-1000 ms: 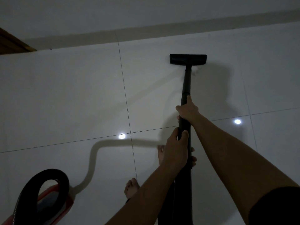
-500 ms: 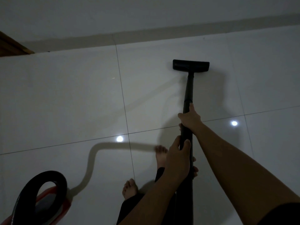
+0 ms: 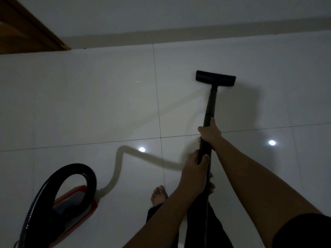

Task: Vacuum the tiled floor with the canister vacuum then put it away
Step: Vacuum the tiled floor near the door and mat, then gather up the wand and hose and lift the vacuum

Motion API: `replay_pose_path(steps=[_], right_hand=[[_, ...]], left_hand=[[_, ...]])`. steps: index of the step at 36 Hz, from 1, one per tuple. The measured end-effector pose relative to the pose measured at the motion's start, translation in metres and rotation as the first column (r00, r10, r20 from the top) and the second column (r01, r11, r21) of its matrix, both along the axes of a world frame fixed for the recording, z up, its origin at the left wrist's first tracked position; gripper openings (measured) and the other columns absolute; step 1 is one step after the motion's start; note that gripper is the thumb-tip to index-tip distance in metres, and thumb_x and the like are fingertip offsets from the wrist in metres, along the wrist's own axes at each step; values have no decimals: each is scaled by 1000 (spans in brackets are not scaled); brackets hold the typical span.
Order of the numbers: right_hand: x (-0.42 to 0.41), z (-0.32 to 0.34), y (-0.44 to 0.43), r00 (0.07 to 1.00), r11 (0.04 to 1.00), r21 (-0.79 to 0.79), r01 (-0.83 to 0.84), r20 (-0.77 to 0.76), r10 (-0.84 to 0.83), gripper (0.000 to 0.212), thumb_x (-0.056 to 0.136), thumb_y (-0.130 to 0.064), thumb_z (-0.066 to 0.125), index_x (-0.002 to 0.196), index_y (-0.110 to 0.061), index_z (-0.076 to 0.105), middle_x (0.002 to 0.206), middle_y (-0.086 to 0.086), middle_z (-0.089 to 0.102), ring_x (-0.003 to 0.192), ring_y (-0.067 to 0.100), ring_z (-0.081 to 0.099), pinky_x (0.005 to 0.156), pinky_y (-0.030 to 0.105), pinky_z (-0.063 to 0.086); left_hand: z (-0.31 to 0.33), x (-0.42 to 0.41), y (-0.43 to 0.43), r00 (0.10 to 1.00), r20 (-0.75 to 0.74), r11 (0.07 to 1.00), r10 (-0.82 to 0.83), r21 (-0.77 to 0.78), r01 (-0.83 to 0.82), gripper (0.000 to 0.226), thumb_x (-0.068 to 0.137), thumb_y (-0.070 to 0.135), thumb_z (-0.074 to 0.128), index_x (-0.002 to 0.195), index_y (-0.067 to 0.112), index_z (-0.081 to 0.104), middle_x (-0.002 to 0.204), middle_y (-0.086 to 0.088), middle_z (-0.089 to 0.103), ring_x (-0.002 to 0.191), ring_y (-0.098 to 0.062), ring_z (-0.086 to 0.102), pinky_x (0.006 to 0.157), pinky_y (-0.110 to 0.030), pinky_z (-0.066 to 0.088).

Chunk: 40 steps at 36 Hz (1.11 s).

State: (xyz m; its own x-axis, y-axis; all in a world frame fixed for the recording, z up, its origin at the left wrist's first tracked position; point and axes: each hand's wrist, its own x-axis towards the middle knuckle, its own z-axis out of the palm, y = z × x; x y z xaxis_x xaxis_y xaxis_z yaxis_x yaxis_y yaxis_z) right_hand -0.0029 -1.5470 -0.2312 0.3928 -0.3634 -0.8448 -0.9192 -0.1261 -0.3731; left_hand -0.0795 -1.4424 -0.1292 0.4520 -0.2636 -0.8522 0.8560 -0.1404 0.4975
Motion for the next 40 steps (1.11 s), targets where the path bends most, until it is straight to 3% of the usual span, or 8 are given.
replay_pose_path(steps=[6,10,17,24,30,34,37,40], right_hand=[[-19,-4,65,1000,999,36,28,10,-29,80,91,-8,47,153,-31,1,102,17,52,54,20,53,44,28,45],[-32,-10,97,997,994,82,76,13,-77,81,92,-10,46,153,-35,-1,101,18,52,53,21,54,50,32,47],[-54,-17,138,963,934,250,254,30,-269,79,96,-9,44,151,-40,-2,76,12,55,58,21,54,59,37,51],[-56,2,152,902,774,489,402,-63,-428,86,98,-9,50,148,-46,-9,101,16,56,71,20,58,62,36,54],[-51,17,144,887,688,595,415,-95,-453,90,97,-6,51,149,-43,-13,107,16,57,82,21,61,83,41,55],[-46,21,148,892,679,613,403,-95,-442,91,97,-6,51,150,-39,-15,145,16,41,101,26,62,99,46,48],[-42,22,153,918,726,593,349,-60,-392,88,96,-8,53,152,-32,-11,149,15,37,125,31,50,101,45,46],[-42,24,154,968,817,542,197,27,-251,75,96,-7,53,154,-24,8,148,16,39,124,29,52,98,36,48]], left_hand=[[3,-19,65,995,93,999,-30,-16,32,11,99,26,39,103,25,50,64,-6,51,40,-13,50,37,-22,47],[-2,-32,99,992,106,997,-72,41,68,27,99,26,40,125,24,46,62,-4,54,39,-14,51,38,-22,47],[-5,-40,152,982,81,983,-172,87,164,33,96,31,46,129,35,42,73,-9,57,43,-7,54,39,-17,46],[8,-16,183,956,-28,954,-292,68,293,34,92,25,57,110,49,42,72,-5,58,45,-11,56,44,-21,50],[20,13,193,904,-153,916,-398,-11,401,63,89,21,62,141,37,30,95,-16,58,60,-21,64,54,-27,57],[24,32,191,825,-98,802,-556,195,564,63,89,23,62,143,27,31,107,-9,59,78,-24,67,71,-29,57],[28,43,195,788,-40,733,-614,342,588,53,88,26,63,137,26,44,107,-6,65,81,-20,68,75,-23,50],[31,48,203,723,-8,597,-691,559,576,53,88,30,62,138,26,45,127,-6,61,112,-22,58,88,-24,37]])
